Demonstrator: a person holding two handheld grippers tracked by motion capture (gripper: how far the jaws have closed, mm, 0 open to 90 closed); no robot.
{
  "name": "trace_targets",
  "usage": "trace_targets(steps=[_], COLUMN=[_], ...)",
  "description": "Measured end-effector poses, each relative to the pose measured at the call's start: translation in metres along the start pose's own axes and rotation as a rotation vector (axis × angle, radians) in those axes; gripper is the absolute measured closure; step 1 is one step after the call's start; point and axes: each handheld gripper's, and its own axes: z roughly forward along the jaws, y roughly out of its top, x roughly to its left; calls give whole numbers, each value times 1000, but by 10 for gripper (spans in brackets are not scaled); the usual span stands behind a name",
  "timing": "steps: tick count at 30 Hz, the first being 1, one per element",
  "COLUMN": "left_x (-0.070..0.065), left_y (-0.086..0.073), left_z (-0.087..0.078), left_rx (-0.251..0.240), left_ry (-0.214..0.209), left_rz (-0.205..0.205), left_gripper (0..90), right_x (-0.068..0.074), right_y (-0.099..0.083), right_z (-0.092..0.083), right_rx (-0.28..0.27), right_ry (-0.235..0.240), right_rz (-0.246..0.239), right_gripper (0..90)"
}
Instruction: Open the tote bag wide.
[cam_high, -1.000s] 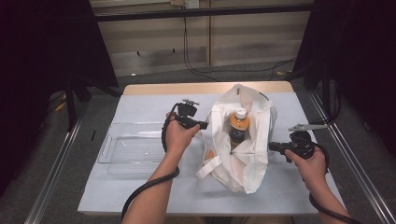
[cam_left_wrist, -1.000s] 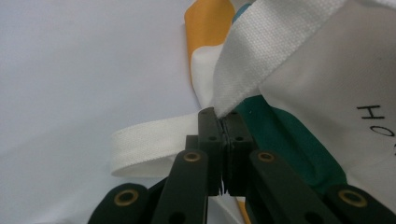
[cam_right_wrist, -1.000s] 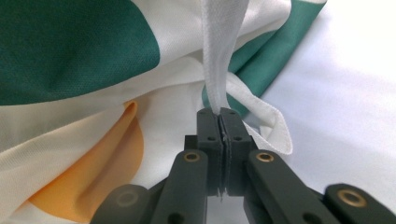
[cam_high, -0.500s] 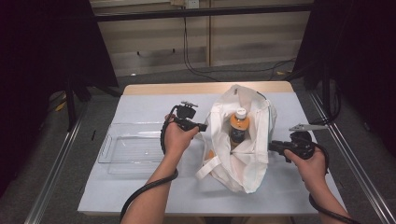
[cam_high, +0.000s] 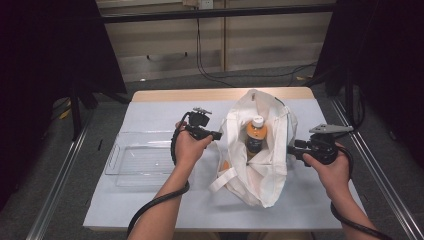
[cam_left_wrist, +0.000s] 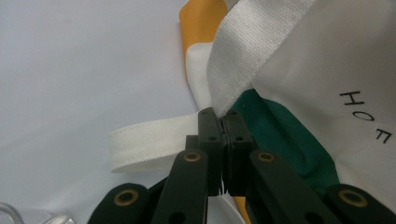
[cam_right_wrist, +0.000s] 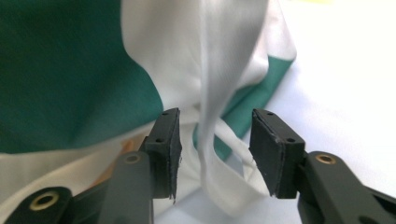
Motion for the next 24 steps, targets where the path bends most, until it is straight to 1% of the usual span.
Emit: trace_targets(steps=[1, 2, 3, 4, 5, 6, 7, 8, 9, 10, 11, 12, 13, 14, 15, 17, 18, 19, 20, 21, 22, 23, 24], left_x=[0, 0, 0, -1, -1, -1, -1, -1, -1, -1, -2, -3, -2, -2, 0, 1, 1, 3, 3, 4, 4, 5, 5], left_y=[0, 0, 0, 0, 1, 1, 1, 2, 2, 2, 2, 2, 2, 2, 2, 2, 2, 2, 2, 2, 2, 2, 2], left_z=[0, 0, 0, -1, -1, -1, -2, -2, -2, -2, -1, 0, 0, 0, -1, 0, 1, 2, 2, 3, 3, 3, 3], left_rx=[0, 0, 1, 1, 4, 1, 2, -1, 4, 4, -2, -12, -4, -4, 5, 1, -7, -8, -8, -20, -20, -6, -7], left_ry=[2, 2, 4, 5, 11, 10, 9, 8, 14, 14, 15, 17, 16, 16, 18, 18, 23, 37, 37, 33, 33, 37, 39], left_rz=[3, 2, 3, 8, 16, 11, 14, 10, 14, 14, 5, -5, 2, 2, 12, 4, -8, -9, -9, -30, -30, -13, -18], left_gripper=[883, 883, 882, 882, 882, 882, 882, 882, 882, 882, 882, 883, 882, 883, 883, 882, 883, 882, 882, 883, 883, 883, 883], right_x=[0, -1, -1, -1, -1, -1, -2, -3, -4, -4, -5, -5, -7, -7, -8, -11, -12, -17, -17, -21, -21, -24, -26], right_y=[2, 5, 9, 9, 11, 12, 13, 14, 16, 16, 16, 15, 14, 14, 13, 9, 8, 4, 4, 1, 1, 0, -2], right_z=[-1, -1, -4, -4, -5, -6, -7, -8, -9, -9, -9, -8, -5, -5, -2, 4, 7, 13, 13, 19, 19, 21, 23], right_rx=[-5, -17, -19, -19, -25, -34, -50, -69, -97, -97, -100, -100, -81, -81, -67, -42, -33, -21, -21, 4, 4, 11, 19], right_ry=[4, 16, -15, -15, -29, -22, -8, -12, -28, -28, -21, -29, -25, -25, -25, -29, -30, -26, -26, -37, -37, -34, -35], right_rz=[8, 29, 4, 4, -18, -10, 10, 18, 11, 11, 21, 20, 19, 19, 30, 34, 41, 50, 50, 49, 49, 58, 60], right_gripper=[541, 548, 566, 566, 583, 611, 663, 720, 791, 791, 826, 839, 849, 849, 855, 865, 868, 872, 872, 876, 876, 878, 879])
